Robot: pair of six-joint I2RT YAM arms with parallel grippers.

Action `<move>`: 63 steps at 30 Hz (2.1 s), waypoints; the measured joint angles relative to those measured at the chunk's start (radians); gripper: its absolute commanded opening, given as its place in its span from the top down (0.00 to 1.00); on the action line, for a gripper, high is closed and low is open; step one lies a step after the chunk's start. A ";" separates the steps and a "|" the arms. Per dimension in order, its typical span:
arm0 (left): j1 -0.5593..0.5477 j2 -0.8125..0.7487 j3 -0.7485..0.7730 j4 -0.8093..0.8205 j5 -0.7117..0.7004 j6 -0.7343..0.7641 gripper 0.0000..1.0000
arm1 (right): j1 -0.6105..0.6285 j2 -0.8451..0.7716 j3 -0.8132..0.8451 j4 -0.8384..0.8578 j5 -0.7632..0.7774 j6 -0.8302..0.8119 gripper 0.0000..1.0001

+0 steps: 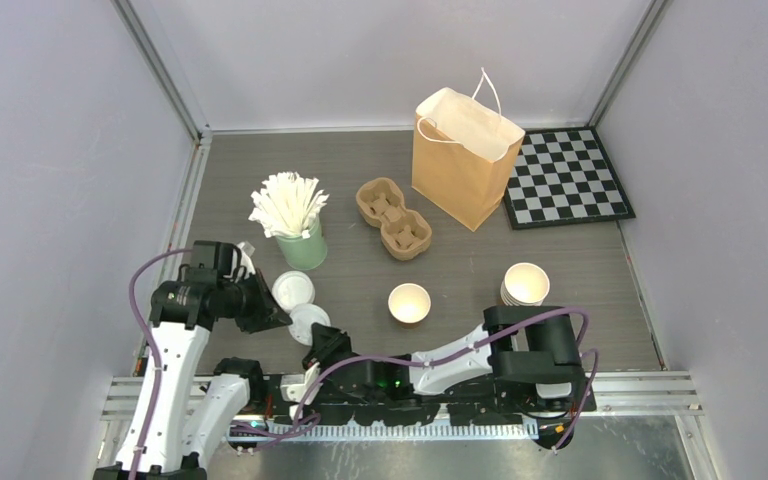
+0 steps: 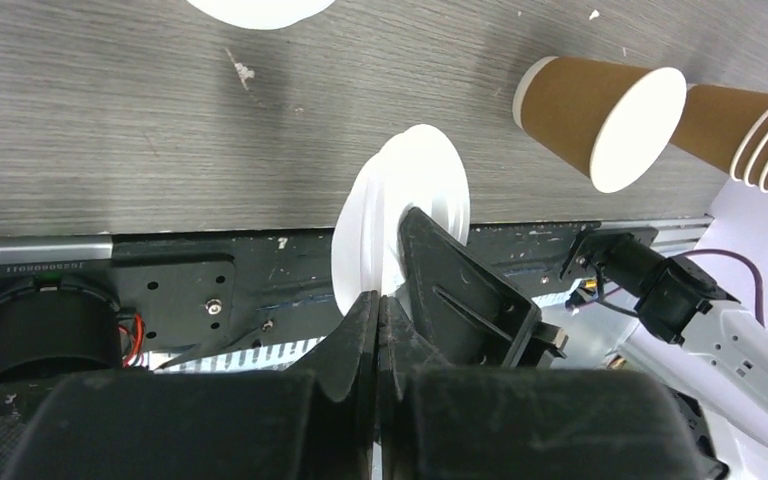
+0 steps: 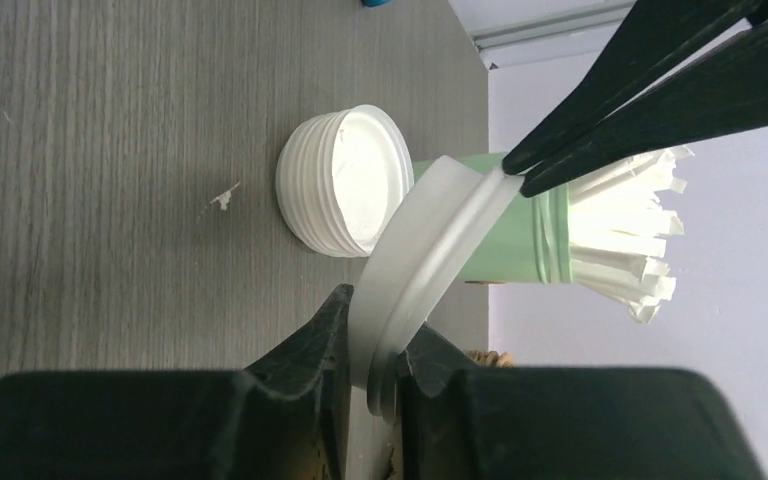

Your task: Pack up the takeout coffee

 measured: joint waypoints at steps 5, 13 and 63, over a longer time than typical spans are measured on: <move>0.000 0.024 0.058 0.001 0.061 0.020 0.60 | 0.008 -0.009 -0.030 0.026 0.015 0.071 0.84; 0.000 0.095 0.267 0.093 0.092 0.070 0.41 | 0.008 -0.292 -0.091 -0.156 0.081 0.492 0.83; -0.673 0.253 0.006 0.903 -0.079 0.071 0.44 | -0.773 -0.963 -0.279 -0.778 -0.982 1.764 0.75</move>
